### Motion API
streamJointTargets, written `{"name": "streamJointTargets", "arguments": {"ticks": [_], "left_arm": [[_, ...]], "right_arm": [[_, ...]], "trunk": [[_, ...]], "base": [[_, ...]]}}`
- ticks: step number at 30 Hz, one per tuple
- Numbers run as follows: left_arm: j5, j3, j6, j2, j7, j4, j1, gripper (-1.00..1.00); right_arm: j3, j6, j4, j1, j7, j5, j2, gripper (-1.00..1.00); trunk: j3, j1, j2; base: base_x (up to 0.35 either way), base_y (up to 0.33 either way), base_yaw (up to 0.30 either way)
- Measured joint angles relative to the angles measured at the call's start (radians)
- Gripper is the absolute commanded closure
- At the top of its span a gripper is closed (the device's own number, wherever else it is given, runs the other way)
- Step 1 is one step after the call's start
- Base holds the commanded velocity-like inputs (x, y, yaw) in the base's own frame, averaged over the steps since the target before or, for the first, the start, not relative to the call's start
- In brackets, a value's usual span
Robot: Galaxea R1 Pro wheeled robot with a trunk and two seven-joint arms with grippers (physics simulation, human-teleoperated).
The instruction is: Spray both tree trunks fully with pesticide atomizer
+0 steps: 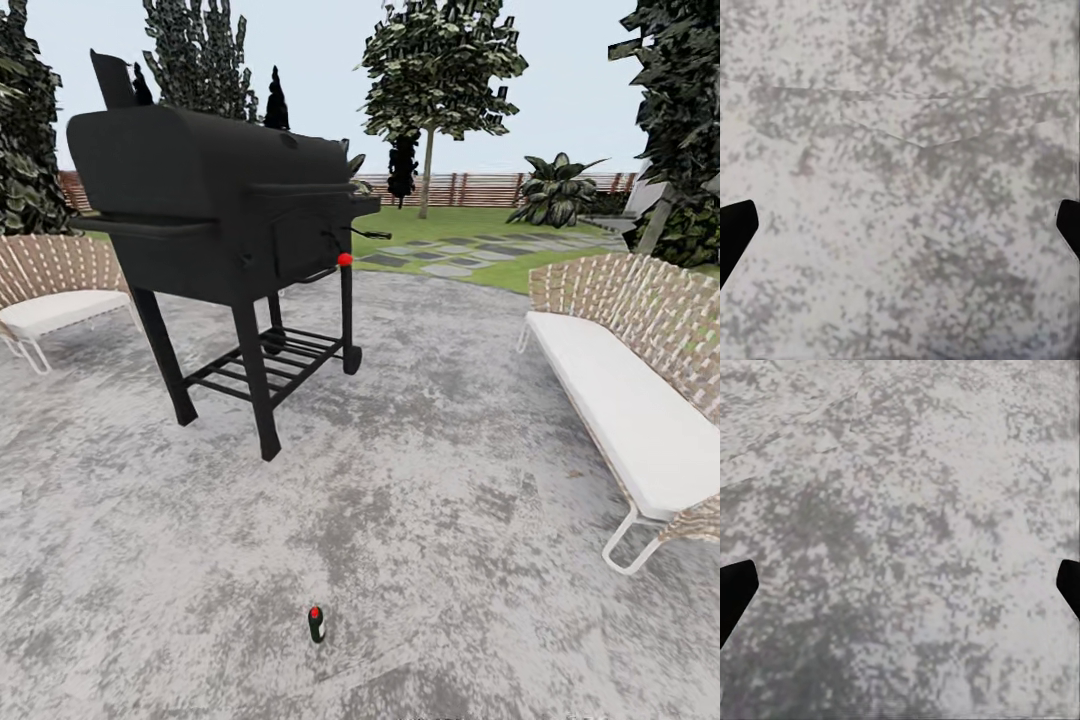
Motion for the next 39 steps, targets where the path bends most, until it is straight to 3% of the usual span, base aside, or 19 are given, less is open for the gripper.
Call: {"name": "streamJointTargets", "arguments": {"ticks": [10,24,27,30,33,35,39], "left_arm": [[-0.003,-0.004,0.001,-0.005,-0.007,-0.013,0.0,-1.0],[-0.003,-0.003,0.016,0.001,0.0,-0.04,-0.018,-1.0],[-0.004,-0.003,0.06,0.004,0.0,-0.109,-0.09,-1.0],[-0.004,-0.003,0.16,0.005,-0.004,-0.138,-0.173,-1.0],[-0.004,-0.004,0.206,0.001,-0.006,-0.149,-0.238,-1.0],[-0.009,-0.008,0.222,-0.005,-0.004,-0.154,-0.297,-1.0],[-0.012,-0.013,0.225,-0.006,-0.003,-0.155,-0.341,-1.0]], "right_arm": [[0.001,-0.002,0.019,0.0,-0.001,0.001,-0.007,-1.0],[0.005,-0.002,0.037,-0.002,0.004,0.002,0.0,-1.0],[0.006,0.0,-0.03,-0.021,0.006,0.004,-0.001,-1.0],[0.007,0.006,-0.128,-0.08,0.007,0.014,-0.003,-1.0],[0.007,0.023,-0.184,-0.137,0.005,0.027,-0.004,-1.0],[0.007,0.07,-0.232,-0.167,0.004,0.036,-0.008,-1.0],[0.007,0.173,-0.264,-0.198,0.004,0.041,-0.009,-1.0]], "trunk": [[0.0,0.0,0.0],[0.0,0.0,0.0],[0.0,0.0,0.0],[0.0,0.0,0.0],[0.0,0.0,0.0],[0.0,0.0,0.0],[0.0,0.0,0.0]], "base": [[0.0,0.0,-0.272],[0.0,0.0,-0.029],[0.0,0.0,0.0],[0.0,0.0,0.0],[0.0,0.0,0.0],[0.0,0.0,0.0],[0.0,0.0,0.0]]}}
